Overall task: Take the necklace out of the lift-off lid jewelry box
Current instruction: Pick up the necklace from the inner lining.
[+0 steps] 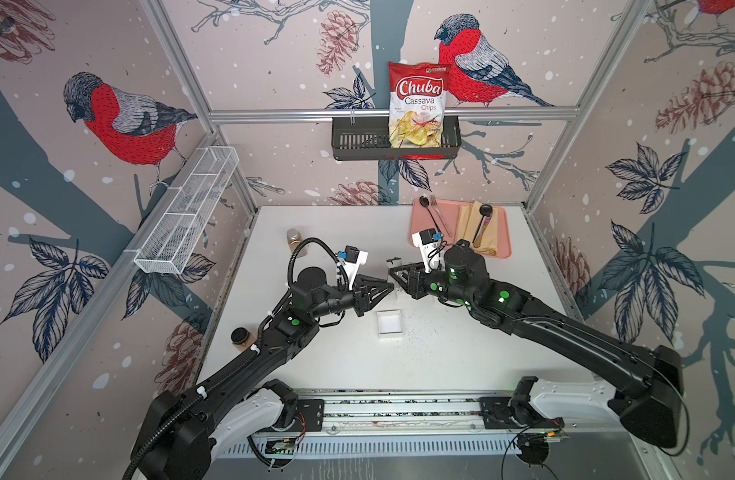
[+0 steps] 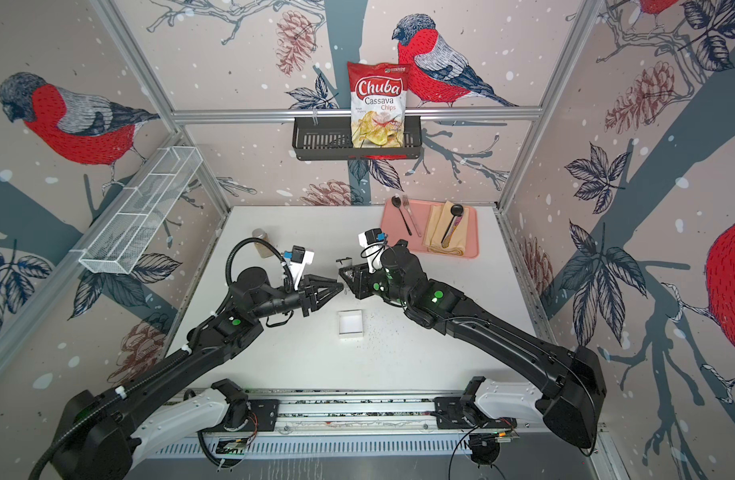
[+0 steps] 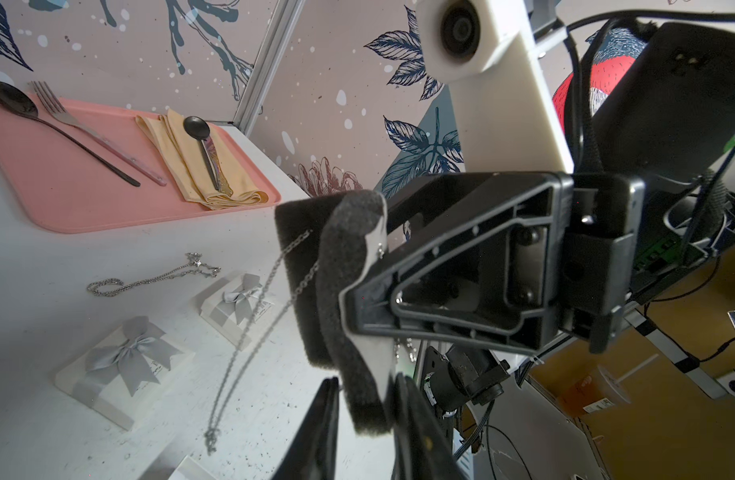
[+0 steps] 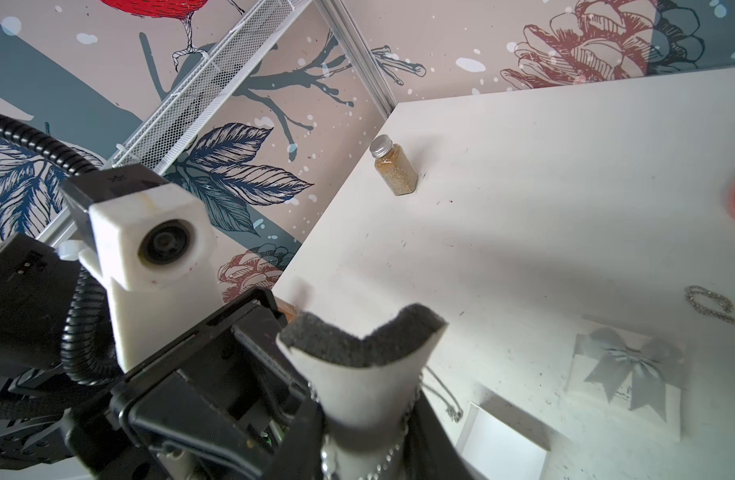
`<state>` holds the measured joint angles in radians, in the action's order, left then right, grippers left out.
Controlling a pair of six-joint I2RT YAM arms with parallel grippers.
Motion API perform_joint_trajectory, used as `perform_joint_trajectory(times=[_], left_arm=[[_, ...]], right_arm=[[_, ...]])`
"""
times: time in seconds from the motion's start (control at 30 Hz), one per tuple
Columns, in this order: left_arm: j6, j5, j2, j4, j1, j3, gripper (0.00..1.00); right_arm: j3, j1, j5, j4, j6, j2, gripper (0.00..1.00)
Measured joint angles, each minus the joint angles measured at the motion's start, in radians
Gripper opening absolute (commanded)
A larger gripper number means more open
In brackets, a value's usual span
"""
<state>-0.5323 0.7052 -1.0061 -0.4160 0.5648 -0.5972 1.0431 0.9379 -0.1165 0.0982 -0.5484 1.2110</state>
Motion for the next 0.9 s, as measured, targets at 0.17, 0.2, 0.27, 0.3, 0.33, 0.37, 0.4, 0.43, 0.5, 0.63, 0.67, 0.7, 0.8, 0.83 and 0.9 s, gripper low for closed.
perform_joint_trajectory(times=[0.17, 0.2, 0.27, 0.3, 0.33, 0.37, 0.4, 0.43, 0.5, 0.63, 0.67, 0.7, 0.8, 0.83, 0.9], left_arm=[[-0.019, -0.002, -0.007, -0.034, 0.0, 0.0, 0.3], [-0.021, -0.002, -0.009, -0.043, 0.0, 0.0, 0.3], [-0.022, -0.002, -0.016, -0.05, 0.0, -0.002, 0.3], [-0.026, -0.002, -0.021, -0.053, 0.0, -0.002, 0.29], [-0.032, -0.002, -0.027, -0.058, 0.0, -0.002, 0.26], [-0.04, 0.0, -0.036, -0.064, 0.0, -0.003, 0.21], [-0.039, 0.001, -0.043, -0.069, 0.0, -0.003, 0.16], [-0.039, 0.002, -0.051, -0.076, 0.0, -0.004, 0.08], [-0.039, 0.012, -0.061, -0.078, 0.0, -0.006, 0.0], [-0.023, 0.02, -0.063, -0.07, 0.0, -0.017, 0.0], [-0.013, 0.019, -0.058, -0.065, 0.0, -0.021, 0.0], [-0.005, 0.017, -0.053, -0.061, 0.0, -0.024, 0.0], [0.035, -0.003, -0.027, -0.042, 0.0, -0.03, 0.0], [0.044, -0.011, -0.019, -0.04, 0.0, -0.03, 0.0], [0.068, -0.028, -0.003, -0.035, 0.0, -0.031, 0.0]], right_arm=[[-0.002, 0.001, -0.015, 0.0, 0.0, 0.0, 0.31], [-0.003, 0.001, -0.018, -0.002, 0.0, 0.0, 0.31], [-0.003, 0.001, -0.021, -0.007, 0.0, 0.0, 0.31], [-0.003, 0.001, -0.022, -0.009, 0.0, 0.0, 0.31], [-0.003, 0.001, -0.022, -0.011, 0.0, 0.0, 0.31], [-0.003, 0.001, -0.023, -0.011, 0.0, 0.0, 0.33], [-0.003, 0.001, -0.023, -0.011, 0.0, 0.0, 0.35], [-0.003, 0.001, -0.024, -0.011, 0.0, 0.0, 0.39], [-0.003, 0.001, -0.024, -0.012, 0.0, 0.0, 0.49], [-0.003, 0.0, -0.028, -0.015, 0.0, -0.008, 0.62], [-0.003, 0.0, -0.029, -0.018, 0.0, -0.013, 0.65], [-0.003, 0.0, -0.029, -0.021, 0.0, -0.017, 0.69], [-0.003, -0.003, -0.036, -0.031, 0.002, -0.032, 0.74], [-0.003, -0.003, -0.037, -0.036, 0.003, -0.038, 0.74], [-0.003, -0.006, -0.037, -0.037, 0.009, -0.053, 0.73]])
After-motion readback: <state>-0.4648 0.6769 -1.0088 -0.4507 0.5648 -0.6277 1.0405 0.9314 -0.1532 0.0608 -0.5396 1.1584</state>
